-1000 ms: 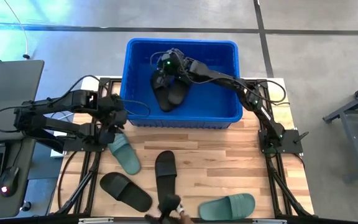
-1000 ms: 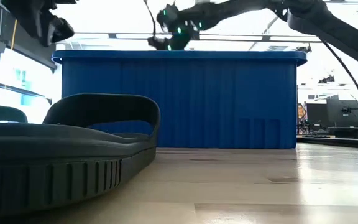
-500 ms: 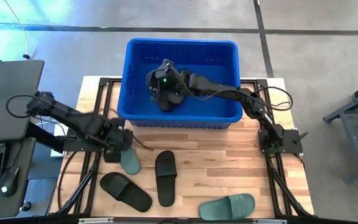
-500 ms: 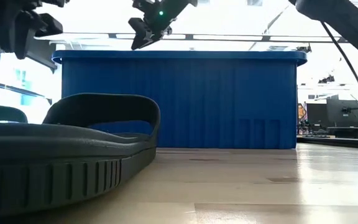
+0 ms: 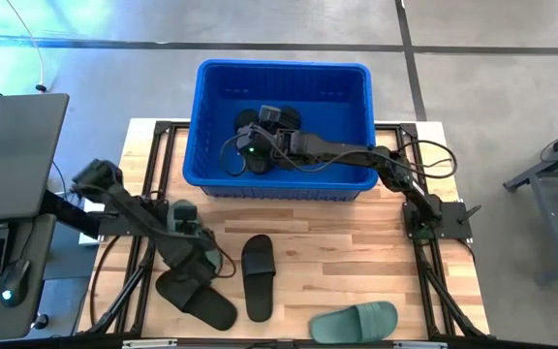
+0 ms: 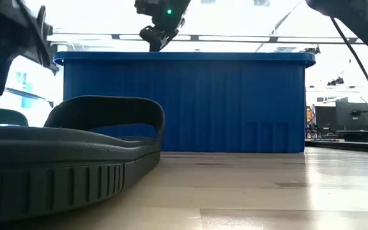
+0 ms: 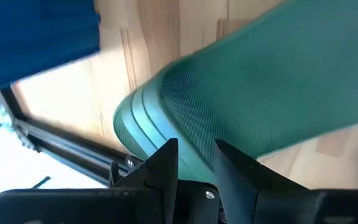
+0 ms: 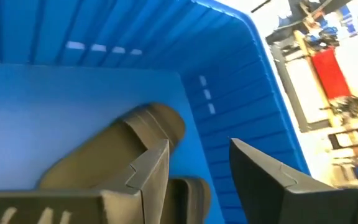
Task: Pick and place slides into bin
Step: Put the green slide into the blue bin
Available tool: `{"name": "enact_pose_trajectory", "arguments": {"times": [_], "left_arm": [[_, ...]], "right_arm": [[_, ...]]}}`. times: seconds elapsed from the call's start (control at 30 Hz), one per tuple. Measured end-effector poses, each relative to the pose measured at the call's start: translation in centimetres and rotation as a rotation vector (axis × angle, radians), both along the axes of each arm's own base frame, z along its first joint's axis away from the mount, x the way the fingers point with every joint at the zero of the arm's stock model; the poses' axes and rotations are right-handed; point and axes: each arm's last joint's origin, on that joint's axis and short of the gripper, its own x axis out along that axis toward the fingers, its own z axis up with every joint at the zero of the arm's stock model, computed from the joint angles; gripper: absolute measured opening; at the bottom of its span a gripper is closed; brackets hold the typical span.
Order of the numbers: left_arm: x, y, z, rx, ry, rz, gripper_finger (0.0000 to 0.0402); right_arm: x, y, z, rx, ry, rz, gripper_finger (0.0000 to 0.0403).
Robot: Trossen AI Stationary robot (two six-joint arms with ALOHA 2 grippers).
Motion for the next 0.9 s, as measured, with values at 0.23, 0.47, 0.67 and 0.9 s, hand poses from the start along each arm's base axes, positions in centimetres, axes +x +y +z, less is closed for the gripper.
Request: {"name": "enact_pose_trajectory", "arguments": {"times": [0.23,0.47,0.67,0.9], "left_arm": [[0.6,-0.3,-2.5,0.088,0.108,0.051,0.0090],[0.6,-0.3,-2.6,0.141,0.072,0.128,0.0090],[0.6,-0.2,-2.6,0.152,0.060,0.130,0.0090],[0.7,-0.3,-2.6,0.089,0.159,-0.050,0.0090]], "right_arm": [[0.0,0.2,0.0,-0.006,0.007,0.002,0.0163],[0.0,-0.1,0.0,-0.005,0.006,-0.005,0.0162],[0.0,-0.1,0.0,-0.003,0.007,-0.002,0.0161],[0.0,-0.1,0.0,-0.002,0.007,-0.001,0.0162]]}}
